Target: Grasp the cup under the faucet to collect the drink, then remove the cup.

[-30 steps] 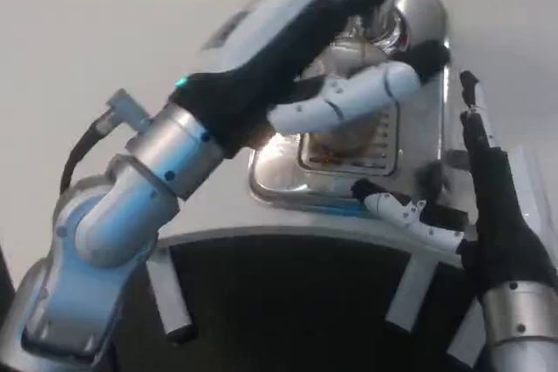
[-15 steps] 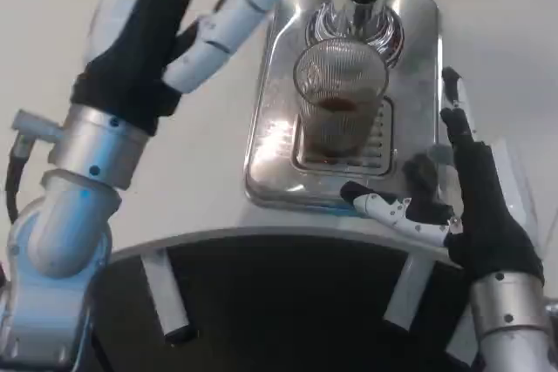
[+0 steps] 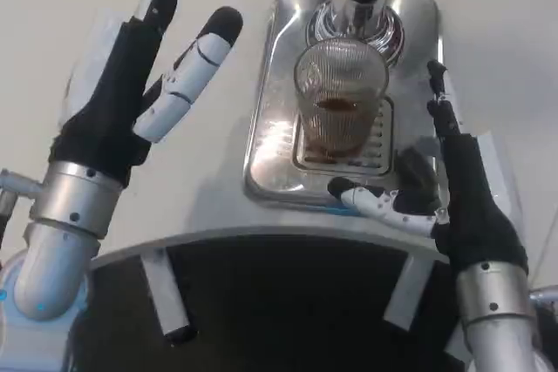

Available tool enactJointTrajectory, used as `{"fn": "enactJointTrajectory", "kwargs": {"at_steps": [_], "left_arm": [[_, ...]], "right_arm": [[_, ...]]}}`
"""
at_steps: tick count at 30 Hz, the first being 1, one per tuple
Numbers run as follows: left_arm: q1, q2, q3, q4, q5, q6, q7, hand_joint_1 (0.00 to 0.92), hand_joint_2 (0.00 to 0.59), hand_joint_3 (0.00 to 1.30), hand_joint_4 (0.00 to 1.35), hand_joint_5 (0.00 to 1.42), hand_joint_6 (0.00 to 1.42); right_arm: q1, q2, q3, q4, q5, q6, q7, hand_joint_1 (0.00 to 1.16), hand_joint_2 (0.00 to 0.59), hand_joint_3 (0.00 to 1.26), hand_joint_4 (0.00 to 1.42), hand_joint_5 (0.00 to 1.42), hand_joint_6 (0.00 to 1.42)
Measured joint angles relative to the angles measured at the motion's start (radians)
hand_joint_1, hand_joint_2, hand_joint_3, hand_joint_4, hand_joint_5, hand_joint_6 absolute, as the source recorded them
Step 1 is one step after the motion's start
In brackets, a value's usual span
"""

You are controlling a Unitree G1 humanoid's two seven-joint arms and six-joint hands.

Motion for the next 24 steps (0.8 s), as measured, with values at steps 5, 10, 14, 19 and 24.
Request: {"fn": "enactJointTrajectory", "kwargs": {"at_steps": [5,10,14,19,24], "left_arm": [[0.017,0.0,0.0,-0.002,0.001,0.008,0.0,0.0,0.231,0.0,0.0,0.0,0.0],[0.021,0.002,0.0,-0.009,0.001,0.012,0.0,0.0,0.231,0.0,0.0,0.0,0.0],[0.024,0.006,0.0,-0.01,0.001,0.012,0.0,0.0,0.231,0.0,0.0,0.0,0.0],[0.024,0.011,0.001,-0.01,0.001,0.012,0.0,0.0,0.231,0.0,0.0,0.0,0.0],[0.025,0.016,0.007,-0.01,-0.001,0.012,0.0,0.0,0.231,0.0,0.0,0.0,0.0]], "right_arm": [[-0.028,0.005,-0.001,0.052,0.019,-0.026,-0.018,0.97,0.15,0.04,0.03,0.07,0.24],[-0.064,0.021,-0.001,0.114,0.052,-0.069,-0.038,0.96,0.148,0.06,0.04,0.08,0.24],[-0.084,0.025,-0.004,0.157,0.067,-0.102,-0.061,0.95,0.154,0.06,0.05,0.08,0.24],[-0.103,0.033,0.004,0.187,0.062,-0.124,-0.105,0.94,0.154,0.07,0.06,0.1,0.23],[-0.096,0.033,0.024,0.187,0.056,-0.134,-0.14,0.94,0.156,0.08,0.06,0.1,0.22]]}}
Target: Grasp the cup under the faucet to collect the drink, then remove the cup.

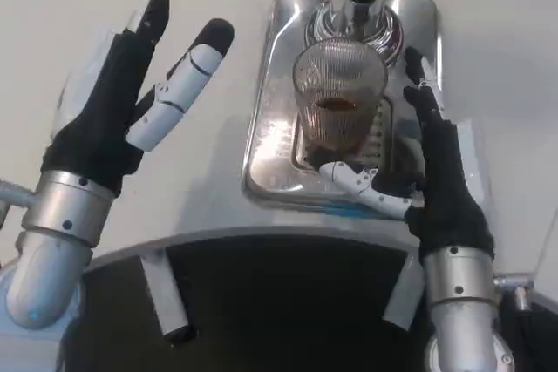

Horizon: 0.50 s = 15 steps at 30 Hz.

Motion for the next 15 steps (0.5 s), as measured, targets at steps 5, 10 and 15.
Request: {"fn": "enactJointTrajectory", "kwargs": {"at_steps": [5,10,15], "left_arm": [[0.003,0.0,0.001,0.0,0.0,0.0,0.0,0.0,0.231,0.0,0.0,0.0,0.0],[0.003,0.0,0.001,0.0,-0.001,0.003,0.001,0.0,0.231,0.0,0.0,0.0,0.0],[0.003,-0.001,0.0,0.0,-0.001,0.005,0.001,0.0,0.231,0.0,0.0,0.0,0.0]], "right_arm": [[0.004,-0.001,0.024,0.003,-0.004,-0.009,-0.009,0.94,0.161,0.08,0.06,0.1,0.22],[0.004,0.0,0.031,0.026,-0.009,-0.017,-0.038,0.94,0.157,0.08,0.06,0.1,0.22],[0.017,0.001,0.053,0.045,-0.014,-0.02,-0.099,0.94,0.162,0.08,0.06,0.1,0.22]]}}
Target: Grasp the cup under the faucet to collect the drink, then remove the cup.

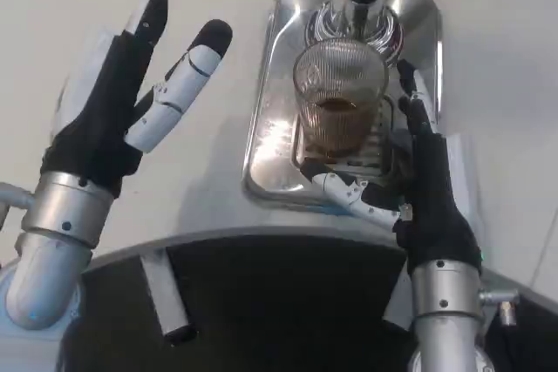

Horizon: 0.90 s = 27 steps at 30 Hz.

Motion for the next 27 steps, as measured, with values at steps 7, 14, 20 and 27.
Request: {"fn": "enactJointTrajectory", "kwargs": {"at_steps": [7,14,20,27], "left_arm": [[0.0,0.0,0.0,0.0,0.0,0.002,0.0,0.0,0.231,0.0,0.0,0.0,0.0],[0.001,0.0,0.0,0.0,0.0,0.005,0.0,0.0,0.231,0.0,0.0,0.0,0.0],[0.001,0.0,0.0,0.0,-0.001,0.006,0.0,0.0,0.231,0.0,0.0,0.0,0.0],[0.001,0.0,0.0,0.0,-0.002,0.006,0.0,0.0,0.231,0.0,0.0,0.0,0.0]], "right_arm": [[-0.048,0.01,-0.021,0.074,0.025,-0.035,-0.026,0.92,0.167,0.08,0.06,0.1,0.22],[-0.112,0.014,-0.045,0.152,0.044,-0.07,-0.032,0.91,0.176,0.09,0.06,0.1,0.22],[-0.145,0.015,-0.052,0.187,0.059,-0.084,-0.009,0.91,0.177,0.09,0.07,0.11,0.23],[-0.151,0.015,-0.051,0.192,0.06,-0.086,0.005,0.9,0.176,0.09,0.07,0.11,0.23]]}}
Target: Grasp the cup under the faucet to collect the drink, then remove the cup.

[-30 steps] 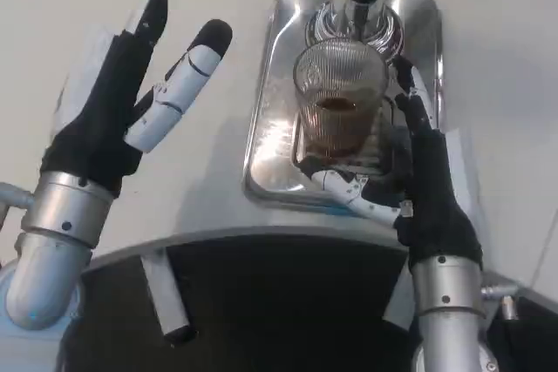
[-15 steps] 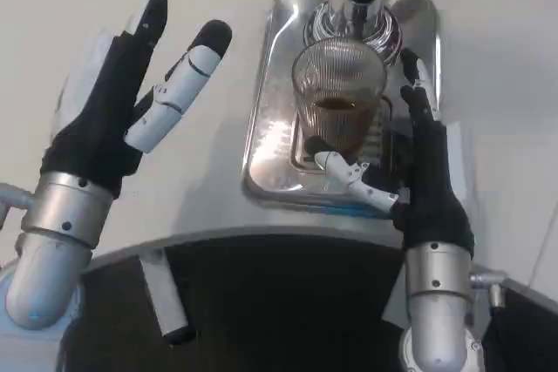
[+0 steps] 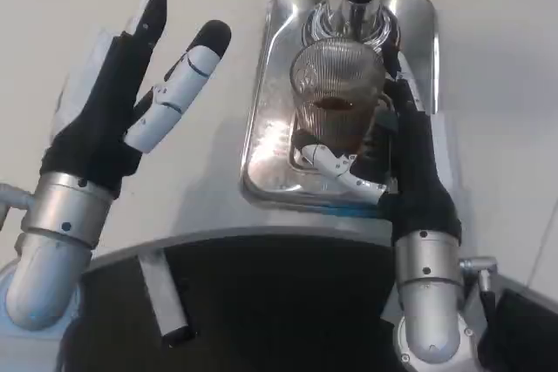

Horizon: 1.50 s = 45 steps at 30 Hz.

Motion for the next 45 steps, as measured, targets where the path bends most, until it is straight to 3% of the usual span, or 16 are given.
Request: {"fn": "enactJointTrajectory", "kwargs": {"at_steps": [13,16,18,21,25,32,45], "left_arm": [[0.006,0.0,0.007,-0.01,0.0,0.008,0.0,0.0,0.231,0.0,0.0,0.0,0.0],[0.005,0.0,0.007,-0.009,0.0,0.009,0.001,0.0,0.231,0.0,0.0,0.0,0.0],[0.004,0.0,0.008,-0.008,0.0,0.009,0.001,0.0,0.231,0.0,0.0,0.0,0.0],[0.002,0.0,0.01,-0.003,0.0,0.009,0.001,0.0,0.231,0.0,0.0,0.0,0.0],[-0.001,0.0,0.019,0.013,0.0,0.009,0.001,0.0,0.231,0.0,0.0,0.0,0.0],[-0.007,0.0,0.024,0.025,0.0,0.009,0.002,0.0,0.231,0.0,0.0,0.0,0.0],[-0.007,0.0,0.024,0.024,0.0,0.009,0.002,0.0,0.228,0.0,0.0,0.0,0.0]], "right_arm": [[-0.048,0.005,-0.01,0.05,0.002,-0.003,-0.002,0.91,0.179,0.11,0.1,0.13,0.25],[-0.067,0.009,-0.016,0.075,0.001,-0.005,-0.012,0.96,0.188,0.13,0.12,0.17,0.31],[-0.081,0.011,-0.019,0.089,0.001,-0.006,-0.016,1.06,0.258,0.2,0.2,0.27,0.49],[-0.106,0.013,-0.021,0.116,-0.004,-0.007,-0.039,1.16,0.434,0.38,0.35,0.44,0.74],[-0.113,0.019,-0.018,0.125,-0.041,-0.003,-0.085,1.16,0.523,0.48,0.43,0.53,0.87],[-0.114,0.034,0.0,0.123,-0.089,0.015,-0.12,1.16,0.54,0.52,0.47,0.6,0.95],[-0.091,0.037,0.01,0.092,-0.113,0.029,-0.137,1.16,0.506,0.6,0.58,0.72,1.05]]}}
